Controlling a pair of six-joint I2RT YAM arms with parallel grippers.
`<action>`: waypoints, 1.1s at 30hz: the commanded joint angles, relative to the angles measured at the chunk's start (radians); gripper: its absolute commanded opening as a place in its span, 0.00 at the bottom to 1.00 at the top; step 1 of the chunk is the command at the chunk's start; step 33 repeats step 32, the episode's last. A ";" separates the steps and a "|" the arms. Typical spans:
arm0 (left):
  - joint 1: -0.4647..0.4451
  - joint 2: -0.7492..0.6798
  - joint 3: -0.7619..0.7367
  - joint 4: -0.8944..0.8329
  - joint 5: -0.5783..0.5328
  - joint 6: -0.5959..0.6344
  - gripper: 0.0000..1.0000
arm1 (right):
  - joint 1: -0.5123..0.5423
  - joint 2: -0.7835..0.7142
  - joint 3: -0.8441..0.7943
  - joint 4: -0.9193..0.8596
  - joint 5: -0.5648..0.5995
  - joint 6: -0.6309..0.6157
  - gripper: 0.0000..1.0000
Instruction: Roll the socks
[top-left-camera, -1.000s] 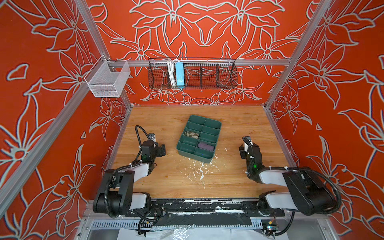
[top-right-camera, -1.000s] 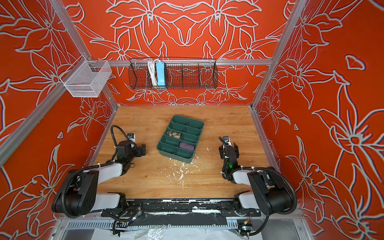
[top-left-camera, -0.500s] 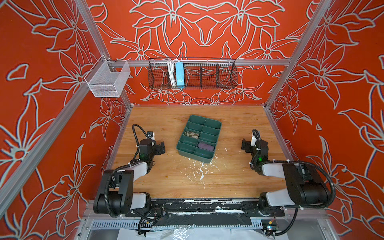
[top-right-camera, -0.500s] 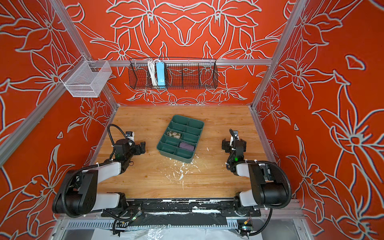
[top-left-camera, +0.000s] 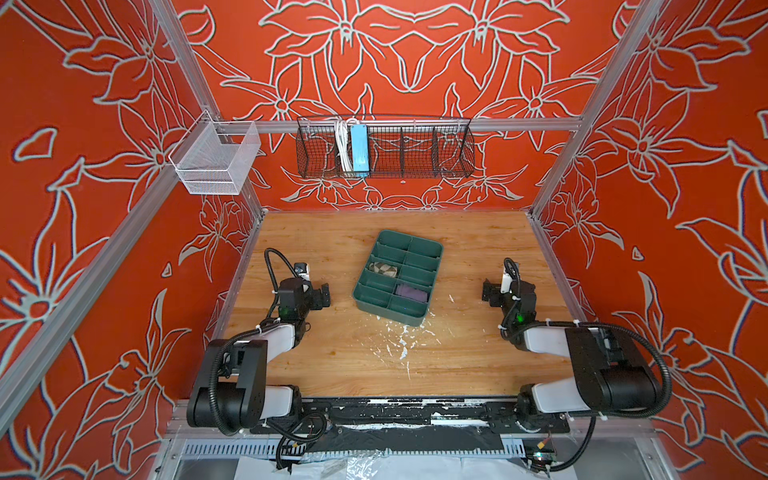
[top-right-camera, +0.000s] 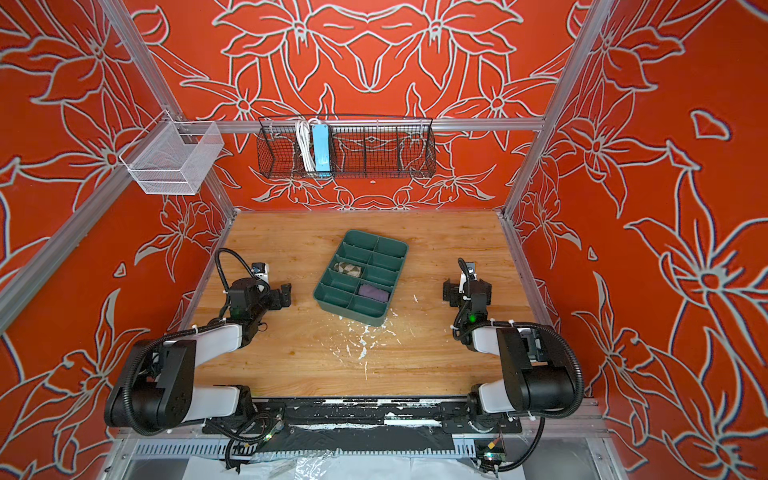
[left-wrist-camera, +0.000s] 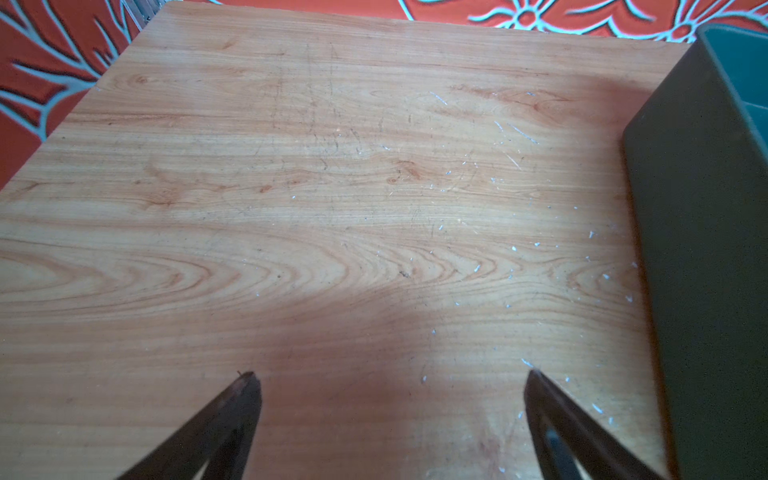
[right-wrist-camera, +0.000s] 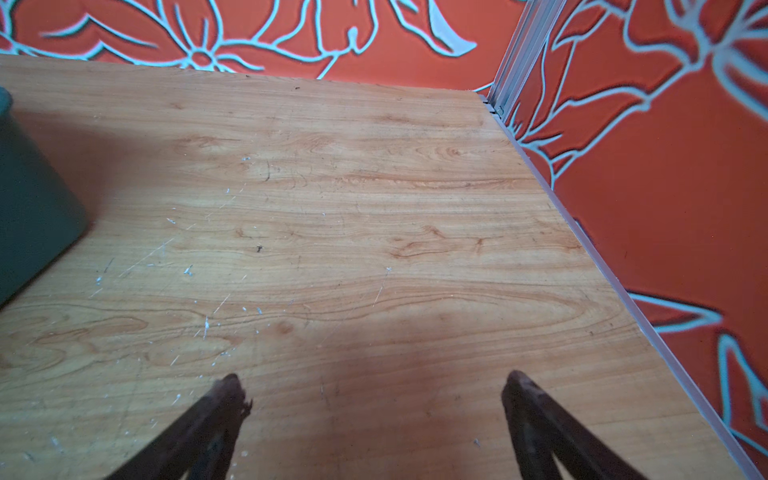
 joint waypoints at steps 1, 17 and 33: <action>0.005 0.004 0.012 0.025 0.011 -0.002 0.97 | 0.006 -0.008 0.013 -0.006 0.004 0.020 0.98; 0.005 0.003 0.012 0.024 0.011 -0.002 0.97 | 0.007 -0.013 0.008 0.001 0.003 0.020 0.98; 0.005 0.002 0.010 0.025 0.011 -0.002 0.97 | 0.007 -0.015 0.008 -0.001 0.003 0.020 0.98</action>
